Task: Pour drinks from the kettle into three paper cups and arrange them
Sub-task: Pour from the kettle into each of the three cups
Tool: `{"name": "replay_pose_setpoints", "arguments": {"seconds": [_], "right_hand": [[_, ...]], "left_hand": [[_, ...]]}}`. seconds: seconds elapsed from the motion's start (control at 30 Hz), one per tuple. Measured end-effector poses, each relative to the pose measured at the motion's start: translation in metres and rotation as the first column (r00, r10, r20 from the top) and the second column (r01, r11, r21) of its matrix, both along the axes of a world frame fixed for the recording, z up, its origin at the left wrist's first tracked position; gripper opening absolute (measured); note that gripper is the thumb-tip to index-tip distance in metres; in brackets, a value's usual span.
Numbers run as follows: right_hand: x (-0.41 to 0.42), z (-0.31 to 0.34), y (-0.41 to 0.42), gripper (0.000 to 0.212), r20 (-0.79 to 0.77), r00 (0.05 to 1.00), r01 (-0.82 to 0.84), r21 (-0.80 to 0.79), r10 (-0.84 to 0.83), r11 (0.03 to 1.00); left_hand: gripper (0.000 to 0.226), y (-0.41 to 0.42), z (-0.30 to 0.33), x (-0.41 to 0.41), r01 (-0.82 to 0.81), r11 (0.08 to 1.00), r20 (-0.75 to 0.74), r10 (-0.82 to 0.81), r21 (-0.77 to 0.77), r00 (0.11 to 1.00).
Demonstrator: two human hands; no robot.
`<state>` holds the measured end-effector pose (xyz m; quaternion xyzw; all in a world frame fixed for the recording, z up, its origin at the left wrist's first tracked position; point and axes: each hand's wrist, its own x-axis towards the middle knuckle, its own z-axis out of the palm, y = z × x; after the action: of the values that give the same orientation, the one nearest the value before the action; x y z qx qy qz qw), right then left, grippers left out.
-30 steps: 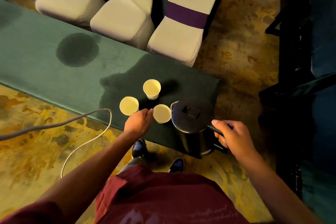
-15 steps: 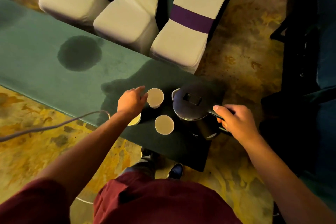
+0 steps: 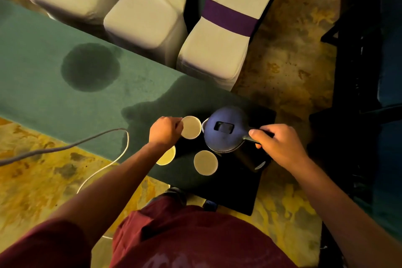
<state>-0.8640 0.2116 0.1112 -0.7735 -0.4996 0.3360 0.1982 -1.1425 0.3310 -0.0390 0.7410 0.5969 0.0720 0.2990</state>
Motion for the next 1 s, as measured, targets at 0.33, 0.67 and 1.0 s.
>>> {"name": "replay_pose_setpoints", "arguments": {"seconds": [0.33,0.67,1.0], "right_hand": [[-0.024,0.007,0.022,0.053,0.127,0.989,-0.067,-0.077,0.077,0.995],[-0.031,0.003,0.028,0.053,0.189,0.978,-0.069,-0.123,0.092,0.990],[-0.037,0.009,0.030,0.054,0.200,0.977,-0.035,-0.160,0.067,0.986]], "left_hand": [[0.037,-0.004,-0.004,-0.008,-0.027,0.997,0.118,0.034,-0.066,0.992],[0.029,-0.006,-0.003,-0.007,-0.005,0.995,0.166,0.021,-0.095,0.986],[0.030,-0.002,-0.007,-0.004,0.006,0.993,0.193,0.018,-0.119,0.981]]}}
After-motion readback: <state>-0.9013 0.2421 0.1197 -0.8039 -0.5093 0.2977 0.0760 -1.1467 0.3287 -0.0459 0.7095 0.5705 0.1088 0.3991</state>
